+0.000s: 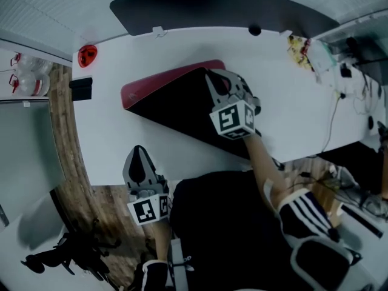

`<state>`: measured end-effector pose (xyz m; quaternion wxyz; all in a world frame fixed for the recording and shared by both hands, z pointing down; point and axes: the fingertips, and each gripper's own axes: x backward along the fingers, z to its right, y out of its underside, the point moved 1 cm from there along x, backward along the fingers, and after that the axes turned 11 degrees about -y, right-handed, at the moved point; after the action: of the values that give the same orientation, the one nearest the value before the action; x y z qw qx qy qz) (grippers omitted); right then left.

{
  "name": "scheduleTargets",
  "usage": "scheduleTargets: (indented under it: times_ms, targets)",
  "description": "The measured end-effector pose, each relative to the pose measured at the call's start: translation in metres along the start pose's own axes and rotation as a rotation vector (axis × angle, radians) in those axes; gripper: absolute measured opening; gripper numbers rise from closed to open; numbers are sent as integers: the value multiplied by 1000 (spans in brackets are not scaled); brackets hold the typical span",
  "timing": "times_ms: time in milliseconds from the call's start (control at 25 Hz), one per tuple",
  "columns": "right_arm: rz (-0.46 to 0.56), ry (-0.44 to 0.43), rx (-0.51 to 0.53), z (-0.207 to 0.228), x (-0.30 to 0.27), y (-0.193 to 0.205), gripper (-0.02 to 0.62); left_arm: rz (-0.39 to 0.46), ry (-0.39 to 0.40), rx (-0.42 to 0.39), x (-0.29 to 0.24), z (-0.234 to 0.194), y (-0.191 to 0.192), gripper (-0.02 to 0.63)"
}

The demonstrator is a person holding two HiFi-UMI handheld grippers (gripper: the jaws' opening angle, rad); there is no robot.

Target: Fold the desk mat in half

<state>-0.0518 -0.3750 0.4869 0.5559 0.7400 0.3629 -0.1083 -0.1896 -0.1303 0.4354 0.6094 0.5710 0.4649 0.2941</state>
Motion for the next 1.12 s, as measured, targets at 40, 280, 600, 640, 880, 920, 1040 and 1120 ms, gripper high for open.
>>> scheduleTargets:
  times_ms: [40,280,600,640,880,920,1040,1120]
  targets:
    - [-12,5,-8,6,-3,6,14,-5,2,0,-4,1,0,3]
    - [-69,14,-76,27,-25,40,14,-30,18,0,-28,7,-1,3]
    - [-160,39,-202,47,-47,95,14,-69,38,3,-50,15,6,3]
    - [-177,49,-217,51,-48,103,14,-74,40,3,-52,16,8,3]
    - [-280,98,-316,66,-53,153,15,-73,60,9,-61,20,9,3]
    - [-280,95,-326,66,-54,155,15,-65,65,13,-63,21,8,3]
    - [-274,82,-337,65,-55,155,15,-86,63,9,-62,22,12,3]
    - [-268,75,-349,65,-54,156,15,-89,69,8,-61,25,14,3]
